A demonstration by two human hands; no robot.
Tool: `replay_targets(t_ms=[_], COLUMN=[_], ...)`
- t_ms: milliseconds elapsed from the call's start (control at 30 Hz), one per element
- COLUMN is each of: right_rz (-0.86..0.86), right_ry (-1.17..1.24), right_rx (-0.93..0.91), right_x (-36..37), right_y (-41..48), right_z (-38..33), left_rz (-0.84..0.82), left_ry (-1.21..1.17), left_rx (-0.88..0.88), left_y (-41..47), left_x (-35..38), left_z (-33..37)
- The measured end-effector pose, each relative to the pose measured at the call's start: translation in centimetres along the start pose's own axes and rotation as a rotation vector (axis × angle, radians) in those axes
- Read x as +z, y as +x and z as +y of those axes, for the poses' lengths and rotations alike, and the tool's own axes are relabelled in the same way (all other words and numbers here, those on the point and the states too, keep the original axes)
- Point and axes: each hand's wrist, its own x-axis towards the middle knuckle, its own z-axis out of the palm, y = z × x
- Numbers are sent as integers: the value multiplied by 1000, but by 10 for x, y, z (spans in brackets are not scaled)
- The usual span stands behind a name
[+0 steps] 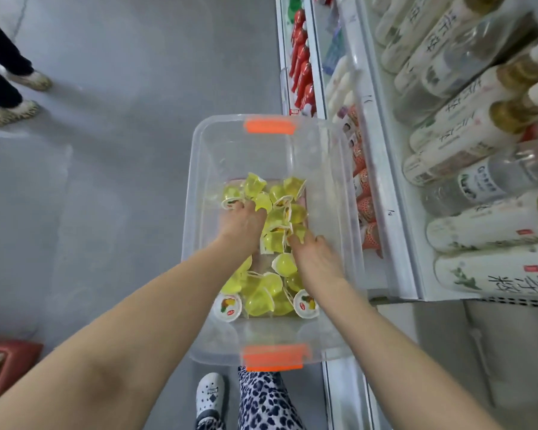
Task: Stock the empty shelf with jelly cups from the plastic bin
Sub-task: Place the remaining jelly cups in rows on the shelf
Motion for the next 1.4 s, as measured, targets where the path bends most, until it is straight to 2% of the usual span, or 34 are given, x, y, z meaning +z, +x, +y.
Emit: replay_targets(t_ms=[100,300,500,633,867,1033,1200,1400], right_rz=[-8,10,107,228,402,572,730,922], right_ry=[-4,20,334,442,556,562,588,548], right_rx=[-2,-18,-50,-46,109,204,325,443], right_x=[2,4,-10,-31,-65,-61,-43,-23], right_y=[3,3,-6,-27,-101,-173,-248,-342], right_z=[0,0,4,4,1,-10,-26,-36], left_rz=[-63,-16,179,267,267,330,371,347], left_ry=[25,82,-203,-422,-507,-756,-904,-859], left_rx=[-27,-39,-73,13,217,263,375,582], left_y=[17,25,1,-33,-103,-165,-222,-283], left_x=[13,17,-8,-26,-28,-22,-9,-6], left_z=[4,3,-7,-10,-12,-4,12,48])
